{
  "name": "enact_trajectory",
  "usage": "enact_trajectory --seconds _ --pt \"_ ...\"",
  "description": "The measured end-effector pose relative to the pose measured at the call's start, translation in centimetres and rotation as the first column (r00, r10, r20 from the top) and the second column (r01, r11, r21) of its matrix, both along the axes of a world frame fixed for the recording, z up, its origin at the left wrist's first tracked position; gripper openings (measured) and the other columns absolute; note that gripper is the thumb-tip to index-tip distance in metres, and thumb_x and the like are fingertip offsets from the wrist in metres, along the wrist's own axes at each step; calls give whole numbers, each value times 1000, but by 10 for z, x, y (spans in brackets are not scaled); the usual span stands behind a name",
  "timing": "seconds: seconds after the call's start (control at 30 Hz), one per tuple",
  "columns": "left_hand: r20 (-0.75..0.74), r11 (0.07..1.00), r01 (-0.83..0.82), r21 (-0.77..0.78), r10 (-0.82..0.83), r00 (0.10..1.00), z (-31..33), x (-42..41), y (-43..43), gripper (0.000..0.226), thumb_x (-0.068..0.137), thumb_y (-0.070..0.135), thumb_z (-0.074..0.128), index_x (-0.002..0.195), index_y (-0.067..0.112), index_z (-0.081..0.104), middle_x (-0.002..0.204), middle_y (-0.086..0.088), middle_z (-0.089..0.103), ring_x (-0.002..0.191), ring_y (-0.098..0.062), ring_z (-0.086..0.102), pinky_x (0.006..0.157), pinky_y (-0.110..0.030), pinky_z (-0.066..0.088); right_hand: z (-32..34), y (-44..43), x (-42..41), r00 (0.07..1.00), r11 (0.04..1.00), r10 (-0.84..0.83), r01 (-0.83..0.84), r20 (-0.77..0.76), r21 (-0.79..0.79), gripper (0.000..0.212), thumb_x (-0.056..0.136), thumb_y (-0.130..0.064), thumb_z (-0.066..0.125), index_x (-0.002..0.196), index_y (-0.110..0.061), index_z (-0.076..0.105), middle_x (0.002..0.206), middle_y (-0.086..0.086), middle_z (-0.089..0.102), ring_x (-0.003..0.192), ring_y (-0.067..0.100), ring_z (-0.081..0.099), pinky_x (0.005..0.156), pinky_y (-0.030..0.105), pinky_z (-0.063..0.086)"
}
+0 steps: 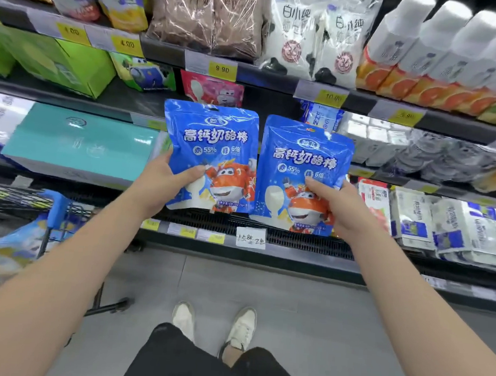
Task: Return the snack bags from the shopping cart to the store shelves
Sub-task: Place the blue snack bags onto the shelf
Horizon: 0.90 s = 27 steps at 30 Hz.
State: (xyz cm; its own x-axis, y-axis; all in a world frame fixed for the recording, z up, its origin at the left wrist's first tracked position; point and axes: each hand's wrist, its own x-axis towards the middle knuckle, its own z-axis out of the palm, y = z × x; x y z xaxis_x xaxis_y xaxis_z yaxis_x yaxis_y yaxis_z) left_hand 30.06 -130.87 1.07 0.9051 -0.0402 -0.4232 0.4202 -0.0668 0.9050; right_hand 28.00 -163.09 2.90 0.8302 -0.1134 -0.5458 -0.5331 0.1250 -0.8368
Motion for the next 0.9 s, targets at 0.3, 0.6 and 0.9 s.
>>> enact_trajectory --seconds 0.3,0.6,0.9 --pt "147 997 31 74 -42 988 -74 77 -3 36 89 24 72 123 21 61 113 6 74 101 -12 71 86 -33 56 -81 -12 70 988 1000 15 -15 152 0 32 89 -17 75 121 -17 68 106 0 79 90 17 77 68 30 61" --pt "432 998 50 -44 -27 902 -116 131 -10 48 77 23 72 123 15 62 110 0 75 100 -20 72 82 -31 59 -123 -22 122 902 996 75 -47 426 -74 34 90 -15 72 124 -12 67 109 4 78 90 20 77 66 33 62" --pt "638 994 111 20 -98 764 -151 162 -11 39 84 18 70 123 16 64 110 0 75 99 -21 73 81 -34 60 -146 -22 148 752 990 84 12 654 -141 24 90 -19 74 114 -14 72 111 8 78 98 26 76 84 46 62"
